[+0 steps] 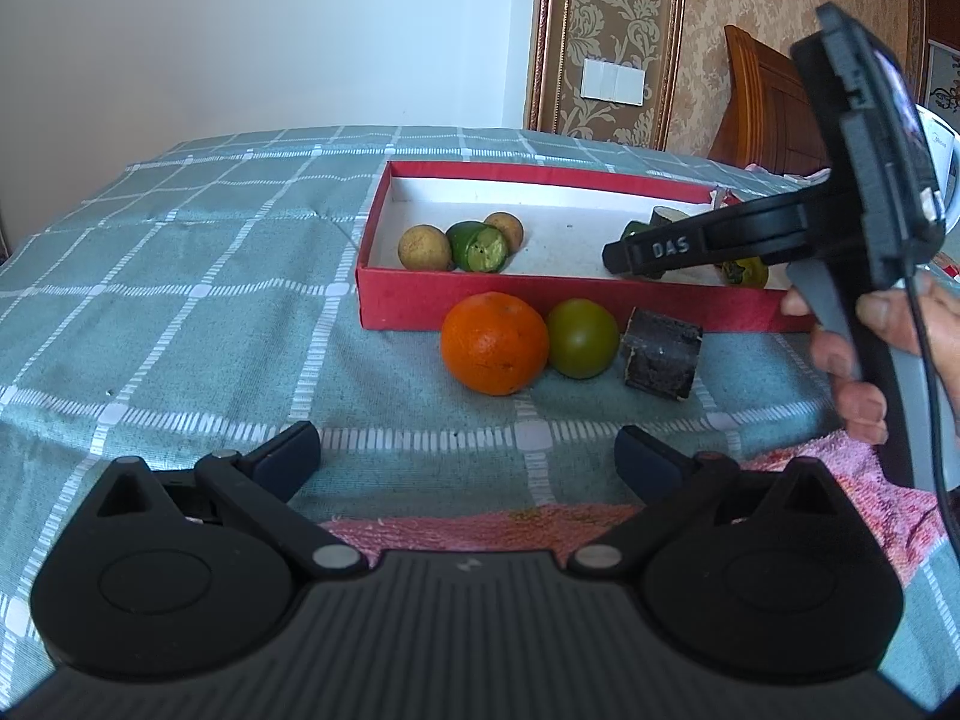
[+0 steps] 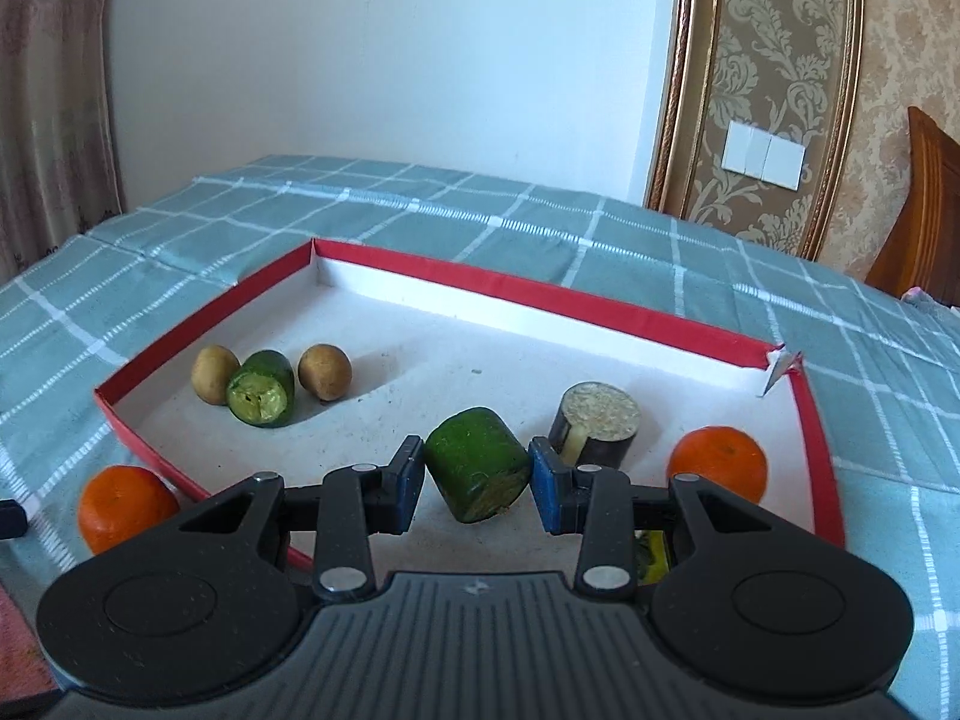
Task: Organize fruits
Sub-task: 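Carry the cucumber chunk into the red tray with the right gripper and release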
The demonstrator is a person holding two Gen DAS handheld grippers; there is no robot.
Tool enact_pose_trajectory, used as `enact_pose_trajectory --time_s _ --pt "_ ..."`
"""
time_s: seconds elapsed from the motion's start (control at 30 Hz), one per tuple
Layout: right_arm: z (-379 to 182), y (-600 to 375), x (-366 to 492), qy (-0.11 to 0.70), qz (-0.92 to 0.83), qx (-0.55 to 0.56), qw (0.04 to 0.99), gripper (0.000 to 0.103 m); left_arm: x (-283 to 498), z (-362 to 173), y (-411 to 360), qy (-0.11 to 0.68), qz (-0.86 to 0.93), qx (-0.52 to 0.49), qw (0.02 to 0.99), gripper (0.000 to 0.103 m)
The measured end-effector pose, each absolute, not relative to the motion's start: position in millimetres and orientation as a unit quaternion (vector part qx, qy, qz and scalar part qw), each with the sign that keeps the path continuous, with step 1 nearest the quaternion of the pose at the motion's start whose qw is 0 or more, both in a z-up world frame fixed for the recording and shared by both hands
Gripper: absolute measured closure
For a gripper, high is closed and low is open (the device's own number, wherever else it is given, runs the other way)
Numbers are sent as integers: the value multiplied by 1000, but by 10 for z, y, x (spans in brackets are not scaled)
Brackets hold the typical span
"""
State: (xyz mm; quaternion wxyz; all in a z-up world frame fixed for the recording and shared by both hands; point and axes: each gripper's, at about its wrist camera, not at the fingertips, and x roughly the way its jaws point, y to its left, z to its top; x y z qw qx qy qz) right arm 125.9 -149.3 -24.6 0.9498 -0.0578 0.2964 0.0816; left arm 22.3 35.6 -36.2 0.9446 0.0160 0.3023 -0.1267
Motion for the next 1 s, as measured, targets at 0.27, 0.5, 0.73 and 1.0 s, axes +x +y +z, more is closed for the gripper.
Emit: enact_pose_trajectory --time_s 0.27,0.5,0.73,1.0 --pt "-277 -1488 1289 301 80 -58 948 66 222 -360 354 302 -127 16 945 0" --pt "-284 -1536 1297 306 84 -42 947 64 230 -368 358 303 -126 19 944 0" --pt "-271 -1566 1244 306 86 -40 947 48 235 -376 346 304 -125 24 944 0" --pt "-95 -1705 844 258 68 -41 963 41 235 -377 343 305 -125 25 944 0"
